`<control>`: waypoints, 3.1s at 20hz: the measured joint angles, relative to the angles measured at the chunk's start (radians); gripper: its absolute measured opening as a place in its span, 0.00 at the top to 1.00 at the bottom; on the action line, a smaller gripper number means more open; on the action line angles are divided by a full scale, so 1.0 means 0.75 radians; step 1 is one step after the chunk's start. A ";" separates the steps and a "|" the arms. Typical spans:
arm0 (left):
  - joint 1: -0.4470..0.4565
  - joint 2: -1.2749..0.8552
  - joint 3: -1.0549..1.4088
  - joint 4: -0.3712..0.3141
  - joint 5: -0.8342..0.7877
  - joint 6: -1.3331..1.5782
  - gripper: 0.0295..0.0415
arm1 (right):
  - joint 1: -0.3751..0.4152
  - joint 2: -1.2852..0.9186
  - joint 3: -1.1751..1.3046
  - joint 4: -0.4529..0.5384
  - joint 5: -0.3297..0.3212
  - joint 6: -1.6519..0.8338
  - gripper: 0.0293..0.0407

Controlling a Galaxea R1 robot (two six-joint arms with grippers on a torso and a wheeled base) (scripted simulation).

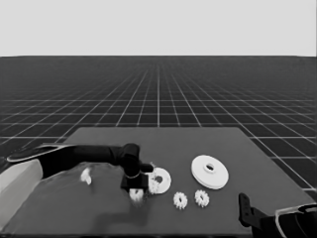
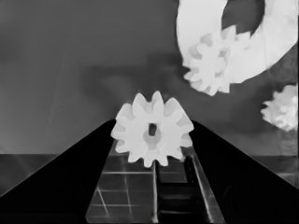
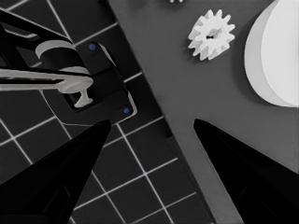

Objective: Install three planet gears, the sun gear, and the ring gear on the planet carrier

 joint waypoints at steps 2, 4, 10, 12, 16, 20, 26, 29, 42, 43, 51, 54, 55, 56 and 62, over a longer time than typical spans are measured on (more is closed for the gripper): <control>-0.084 -0.002 0.028 -0.080 -0.001 -0.026 0.86 | 0.000 0.000 0.000 0.000 0.000 0.000 0.19; -0.113 -0.003 0.033 -0.109 -0.004 -0.032 0.86 | 0.000 0.000 0.000 0.000 0.000 0.000 0.19; -0.192 0.245 -0.548 -0.191 -0.076 0.303 0.86 | 0.000 0.000 0.000 0.000 0.000 0.000 0.19; -0.202 0.370 -0.836 -0.210 -0.096 0.458 0.86 | 0.000 0.000 0.000 0.000 0.000 0.000 0.19; -0.203 0.444 -1.002 -0.219 -0.105 0.549 0.86 | 0.000 0.000 0.000 0.000 0.000 0.000 0.19; -0.077 0.481 -1.111 -0.108 -0.164 0.610 0.86 | 0.000 0.000 0.000 0.000 0.000 0.000 0.19; -0.015 0.507 -1.188 -0.058 -0.204 0.650 0.86 | 0.000 0.000 0.000 0.000 0.000 0.000 0.19; -0.013 0.508 -1.190 -0.056 -0.205 0.652 0.59 | 0.000 0.000 0.000 0.000 0.000 0.000 0.19; -0.181 0.457 -1.034 -0.197 -0.115 0.566 0.25 | 0.000 0.000 0.000 0.000 0.000 0.000 0.19; -0.191 0.456 -1.031 -0.207 -0.112 0.564 0.25 | 0.000 0.000 0.000 0.000 0.000 0.000 0.19; -0.521 -0.791 0.451 -0.042 -0.989 2.120 0.12 | 0.000 0.000 0.000 0.000 0.000 0.000 0.19; -0.607 -1.194 0.824 -0.006 -1.172 2.511 0.24 | 0.000 0.000 0.000 0.000 0.000 0.000 0.19; -0.616 -1.234 0.863 -0.002 -1.191 2.552 0.25 | 0.000 0.000 0.000 0.000 0.000 0.000 0.19; -0.622 -1.257 0.885 0.000 -1.203 2.576 0.25 | 0.000 0.000 0.000 0.000 0.000 0.000 0.19; -0.630 -1.288 0.916 0.004 -1.218 2.609 0.25 | 0.417 0.777 -0.596 0.544 -0.503 1.385 0.17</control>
